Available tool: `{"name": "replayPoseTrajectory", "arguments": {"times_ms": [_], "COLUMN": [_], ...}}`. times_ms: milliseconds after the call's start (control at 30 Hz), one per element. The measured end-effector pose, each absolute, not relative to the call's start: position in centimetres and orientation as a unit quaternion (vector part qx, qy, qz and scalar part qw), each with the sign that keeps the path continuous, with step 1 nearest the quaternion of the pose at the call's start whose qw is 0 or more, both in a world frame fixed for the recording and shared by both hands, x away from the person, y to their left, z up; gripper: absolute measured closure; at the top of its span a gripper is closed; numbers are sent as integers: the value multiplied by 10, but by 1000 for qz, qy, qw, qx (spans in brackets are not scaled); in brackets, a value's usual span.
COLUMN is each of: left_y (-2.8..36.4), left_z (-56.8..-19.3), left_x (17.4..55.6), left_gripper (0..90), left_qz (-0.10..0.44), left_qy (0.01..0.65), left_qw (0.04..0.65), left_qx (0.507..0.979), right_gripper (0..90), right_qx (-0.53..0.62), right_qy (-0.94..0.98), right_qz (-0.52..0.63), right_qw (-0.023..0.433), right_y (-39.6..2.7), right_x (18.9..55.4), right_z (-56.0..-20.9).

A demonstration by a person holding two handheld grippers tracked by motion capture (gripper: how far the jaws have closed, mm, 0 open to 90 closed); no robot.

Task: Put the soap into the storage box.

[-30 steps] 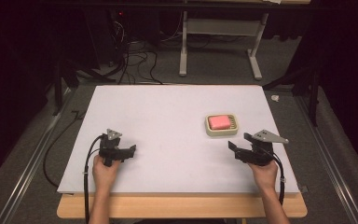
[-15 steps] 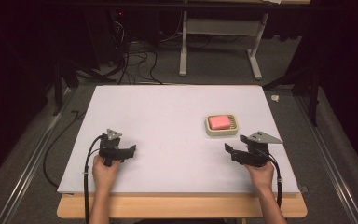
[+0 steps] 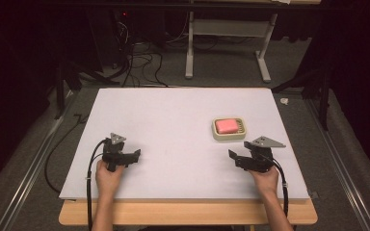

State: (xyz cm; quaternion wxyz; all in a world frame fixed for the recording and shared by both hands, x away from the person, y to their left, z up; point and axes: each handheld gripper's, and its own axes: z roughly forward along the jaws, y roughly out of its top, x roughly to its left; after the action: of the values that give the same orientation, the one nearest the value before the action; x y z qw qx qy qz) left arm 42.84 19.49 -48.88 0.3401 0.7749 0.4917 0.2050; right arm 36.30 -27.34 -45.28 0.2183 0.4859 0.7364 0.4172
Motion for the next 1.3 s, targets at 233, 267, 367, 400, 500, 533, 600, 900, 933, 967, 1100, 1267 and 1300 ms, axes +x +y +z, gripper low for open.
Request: {"name": "replayPoseTrajectory", "arguments": {"times_ms": [233,267,367,400,500,533,600,900,933,967,1100,1267,1300], "left_y": [195,195,195,195,195,195,195,195,195,195,195,195,195], "left_z": [-489,-489,-489,-489,-489,-489,-489,-489,-489,-489,-489,-489,-489], "left_x": [428,428,428,428,428,428,428,428,428,428,428,428,428], "left_gripper": [151,151,151,151,151,151,151,151,151,151,151,151,151], "left_qz": [205,205,206,205,205,205,205,205,206,205,205,206,205], "left_qy": [492,492,492,492,492,492,492,492,492,492,492,492,492], "left_qw": [340,340,340,340,340,340,340,340,340,340,340,341,341], "left_qx": [775,775,775,775,775,775,775,775,775,775,775,774,774], "right_gripper": [255,255,255,256,256,256,256,256,255,255,237,229,229], "right_qx": [487,487,489,488,490,493,494,493,492,492,489,486,486], "right_qy": [744,744,745,747,748,748,749,757,759,761,778,785,785], "right_qz": [403,402,399,396,392,390,386,368,365,361,332,323,323], "right_qw": [218,218,216,217,215,215,215,220,220,221,213,210,210], "right_y": [-270,-269,-268,-267,-267,-266,-266,-262,-262,-261,-257,-254,-254], "right_x": [367,367,368,368,369,369,369,370,370,370,374,376,376], "right_z": [-461,-462,-465,-466,-469,-470,-471,-475,-476,-477,-482,-483,-483]}}
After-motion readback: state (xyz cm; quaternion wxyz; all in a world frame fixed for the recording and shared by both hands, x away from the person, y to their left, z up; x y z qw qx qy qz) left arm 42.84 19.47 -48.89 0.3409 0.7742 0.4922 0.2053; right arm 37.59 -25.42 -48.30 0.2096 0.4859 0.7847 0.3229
